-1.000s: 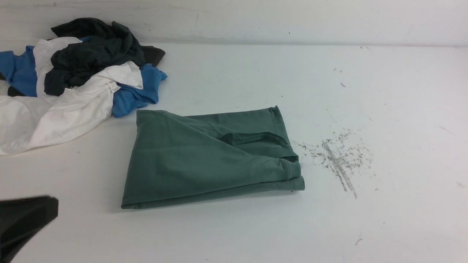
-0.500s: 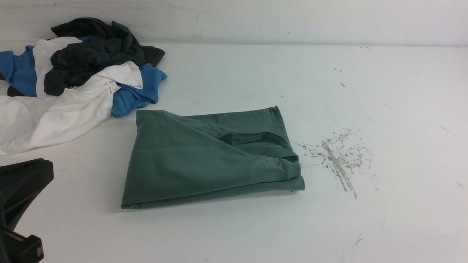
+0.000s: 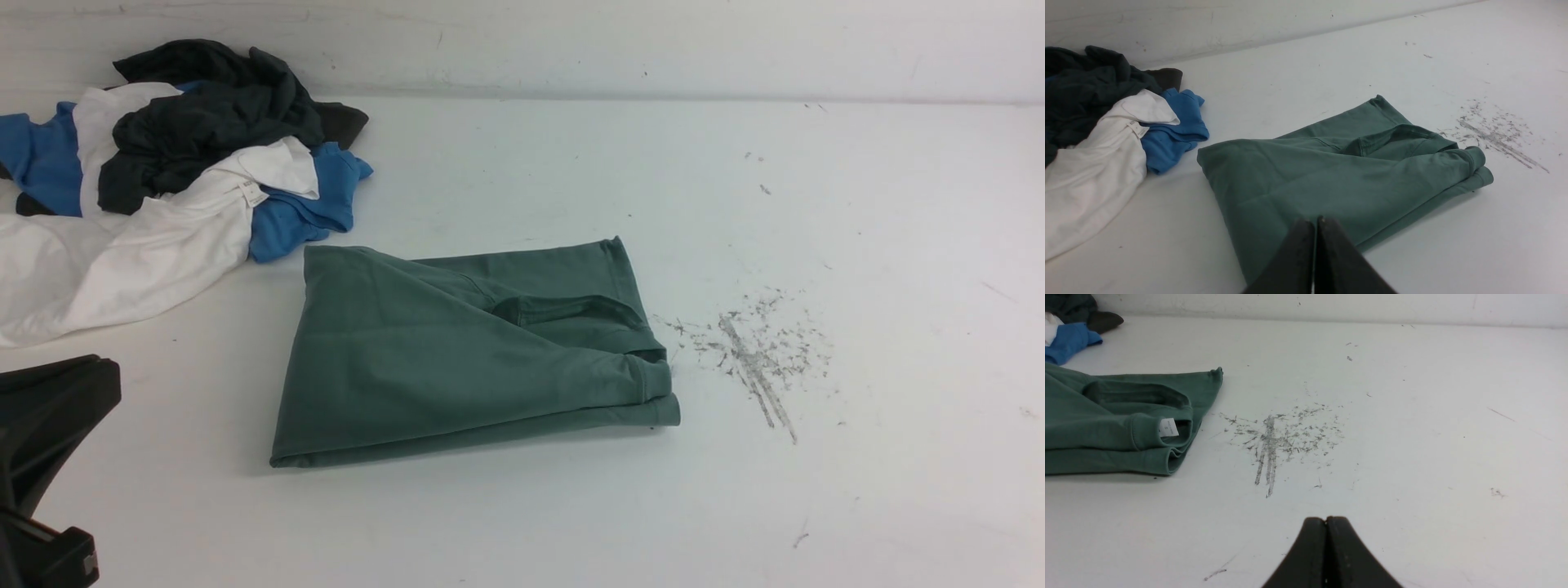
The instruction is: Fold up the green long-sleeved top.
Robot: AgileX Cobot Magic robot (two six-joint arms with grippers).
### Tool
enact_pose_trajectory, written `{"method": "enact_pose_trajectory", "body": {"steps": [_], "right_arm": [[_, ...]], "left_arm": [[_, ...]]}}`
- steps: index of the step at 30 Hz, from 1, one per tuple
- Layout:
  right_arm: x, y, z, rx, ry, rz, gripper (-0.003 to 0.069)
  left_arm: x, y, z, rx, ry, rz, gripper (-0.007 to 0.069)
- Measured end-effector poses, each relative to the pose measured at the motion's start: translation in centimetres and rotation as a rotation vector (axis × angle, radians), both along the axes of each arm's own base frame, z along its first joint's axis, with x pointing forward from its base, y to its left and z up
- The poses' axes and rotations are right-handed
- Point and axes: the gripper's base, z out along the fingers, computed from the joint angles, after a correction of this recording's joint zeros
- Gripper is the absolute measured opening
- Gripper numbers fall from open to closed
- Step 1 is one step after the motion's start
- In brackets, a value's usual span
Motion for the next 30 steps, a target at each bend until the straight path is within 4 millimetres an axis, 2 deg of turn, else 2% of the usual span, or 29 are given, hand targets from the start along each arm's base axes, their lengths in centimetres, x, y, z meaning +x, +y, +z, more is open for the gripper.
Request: {"method": "enact_pose_trajectory", "body": {"steps": [6,8,12,14,15,16,23,30], "right_arm": [[0.0,0.0,0.0,0.0,0.0,0.0,-0.0009],[0.0,0.0,0.0,0.0,0.0,0.0,-0.0009],[0.0,0.0,0.0,0.0,0.0,0.0,-0.0009],[0.0,0.0,0.0,0.0,0.0,0.0,-0.0009],[0.0,0.0,0.0,0.0,0.0,0.0,-0.0009],[0.0,0.0,0.0,0.0,0.0,0.0,-0.0009],[0.0,0.0,0.0,0.0,0.0,0.0,-0.0009],[0.0,0.0,0.0,0.0,0.0,0.0,-0.0009]], "left_arm": [[0.0,0.1,-0.7,0.013,-0.004,0.01,-0.0004],[-0.1,0.4,-1.7,0.024,-0.025,0.037,-0.0004],[-1.0,1.3,-4.5,0.006,-0.087,0.118,-0.0004],[-1.6,1.9,-6.6,-0.001,-0.111,0.173,-0.0004],[-1.7,2.0,-6.5,-0.003,-0.121,0.175,-0.0004],[-2.2,2.4,-8.1,-0.003,-0.137,0.213,-0.0004],[-3.4,3.1,-13.5,0.044,-0.148,0.284,-0.0004],[-3.6,3.2,-14.9,0.072,-0.038,0.291,-0.0004]]}}
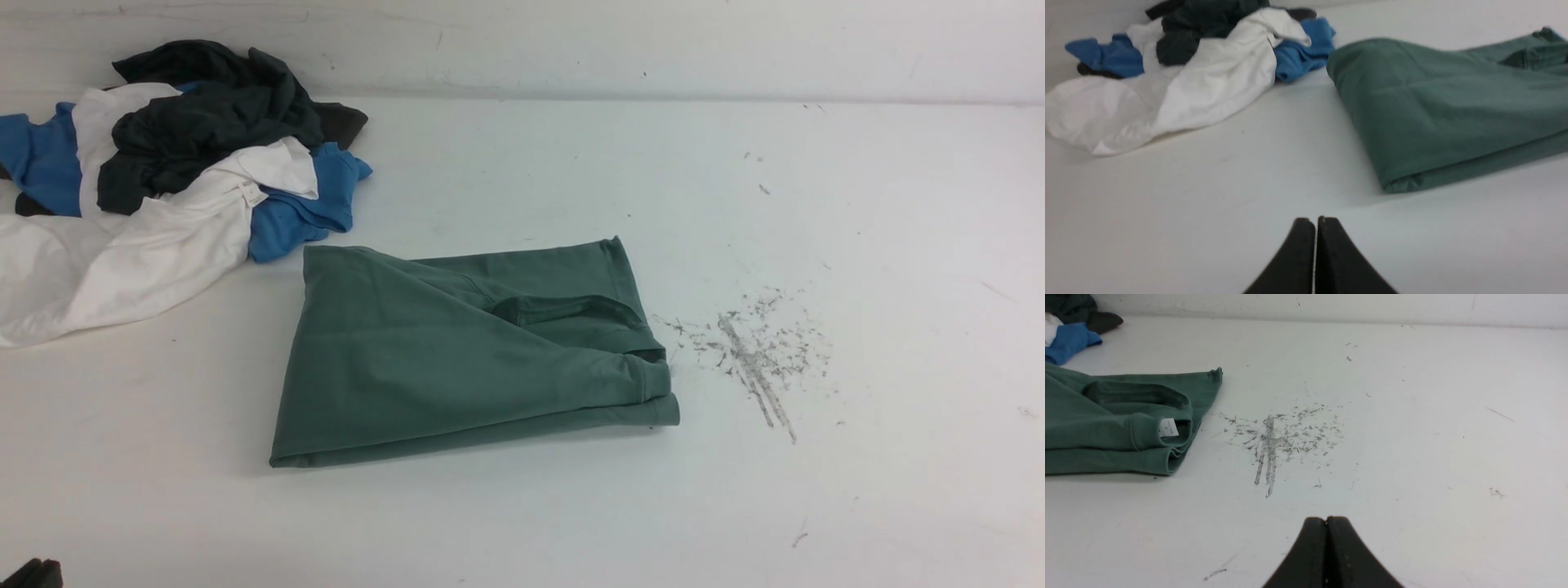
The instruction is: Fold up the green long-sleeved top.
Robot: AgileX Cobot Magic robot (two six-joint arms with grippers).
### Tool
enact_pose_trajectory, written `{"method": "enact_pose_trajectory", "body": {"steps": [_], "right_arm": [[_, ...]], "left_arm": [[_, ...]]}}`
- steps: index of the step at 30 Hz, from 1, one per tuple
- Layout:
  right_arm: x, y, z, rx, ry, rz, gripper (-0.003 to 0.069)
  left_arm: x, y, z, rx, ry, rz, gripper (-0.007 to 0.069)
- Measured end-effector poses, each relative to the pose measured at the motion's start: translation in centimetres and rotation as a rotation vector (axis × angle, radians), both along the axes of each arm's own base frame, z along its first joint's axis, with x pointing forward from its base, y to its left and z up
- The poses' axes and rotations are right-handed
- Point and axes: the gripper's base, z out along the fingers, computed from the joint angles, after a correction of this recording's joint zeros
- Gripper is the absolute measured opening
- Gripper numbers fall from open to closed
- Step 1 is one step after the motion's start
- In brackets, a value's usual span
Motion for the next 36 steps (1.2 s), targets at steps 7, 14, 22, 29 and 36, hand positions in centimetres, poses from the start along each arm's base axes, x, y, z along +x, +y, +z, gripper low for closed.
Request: {"method": "enact_pose_trajectory", "body": {"steps": [7,14,22,29,36], "right_arm": [[0.0,0.0,0.0,0.0,0.0,0.0,-0.0009],[0.0,0.0,0.0,0.0,0.0,0.0,-0.0009],[0.0,0.0,0.0,0.0,0.0,0.0,-0.0009],[0.0,0.0,0.0,0.0,0.0,0.0,-0.0009],[0.0,0.0,0.0,0.014,0.002,-0.003,-0.0009]], "left_arm": [[-0.06,0.02,-0.2,0.002,0.023,0.002,-0.0004],[-0.07,-0.13,-0.21,0.003,0.024,-0.027,-0.0004],[-0.09,-0.28,-0.21,0.003,0.024,-0.055,-0.0004],[-0.09,-0.28,-0.21,0.002,0.024,-0.055,-0.0004],[-0.06,0.1,-0.21,0.003,0.024,0.016,-0.0004]]}}
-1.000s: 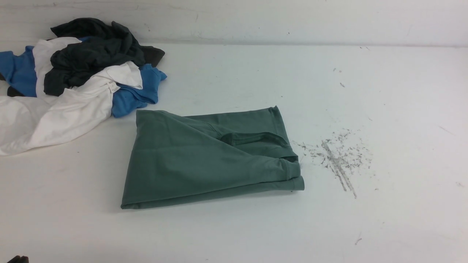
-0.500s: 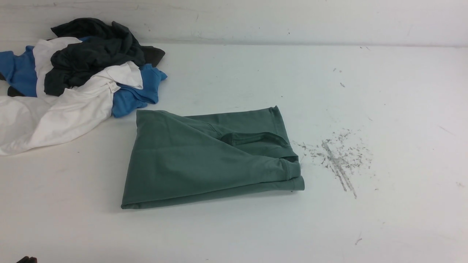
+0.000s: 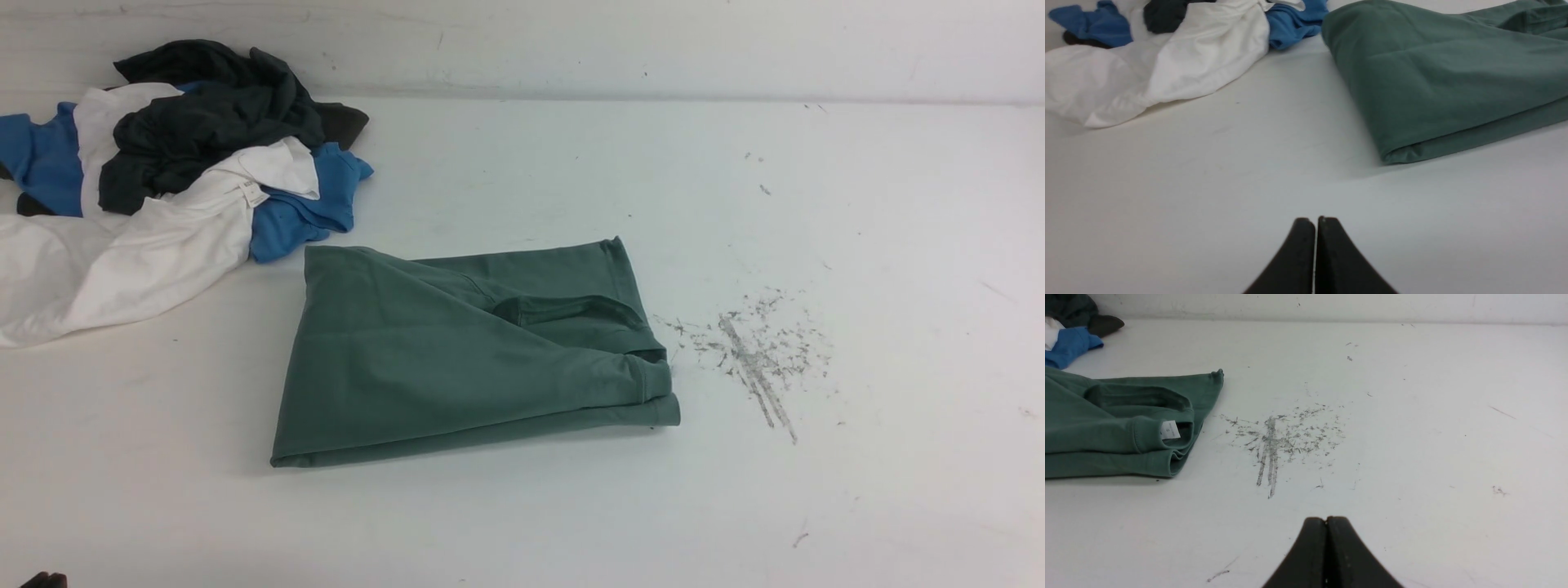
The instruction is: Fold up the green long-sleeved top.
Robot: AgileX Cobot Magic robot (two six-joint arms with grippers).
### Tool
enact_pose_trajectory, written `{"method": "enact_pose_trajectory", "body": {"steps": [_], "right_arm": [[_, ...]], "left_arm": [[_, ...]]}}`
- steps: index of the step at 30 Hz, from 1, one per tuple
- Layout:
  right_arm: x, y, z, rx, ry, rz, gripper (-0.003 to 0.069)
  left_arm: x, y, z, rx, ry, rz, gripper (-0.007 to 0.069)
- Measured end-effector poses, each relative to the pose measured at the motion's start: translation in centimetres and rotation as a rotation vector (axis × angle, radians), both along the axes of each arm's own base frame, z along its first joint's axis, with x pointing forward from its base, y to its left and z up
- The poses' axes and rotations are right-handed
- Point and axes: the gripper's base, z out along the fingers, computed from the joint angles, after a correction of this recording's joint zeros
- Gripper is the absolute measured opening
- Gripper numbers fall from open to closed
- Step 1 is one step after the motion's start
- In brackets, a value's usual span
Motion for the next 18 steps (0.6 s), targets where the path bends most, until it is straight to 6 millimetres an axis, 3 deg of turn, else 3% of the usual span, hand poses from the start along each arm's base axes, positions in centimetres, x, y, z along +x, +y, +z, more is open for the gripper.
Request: {"method": "enact_pose_trajectory", "body": {"steps": [9,18], "right_arm": [[0.0,0.0,0.0,0.0,0.0,0.0,-0.0009],[0.0,0.0,0.0,0.0,0.0,0.0,-0.0009]], "left_arm": [[-0.01,0.62,0.0,-0.006,0.001,0.122,-0.0004],[-0.01,0.65,-0.01,-0.01,0.001,0.13,-0.0004]]}}
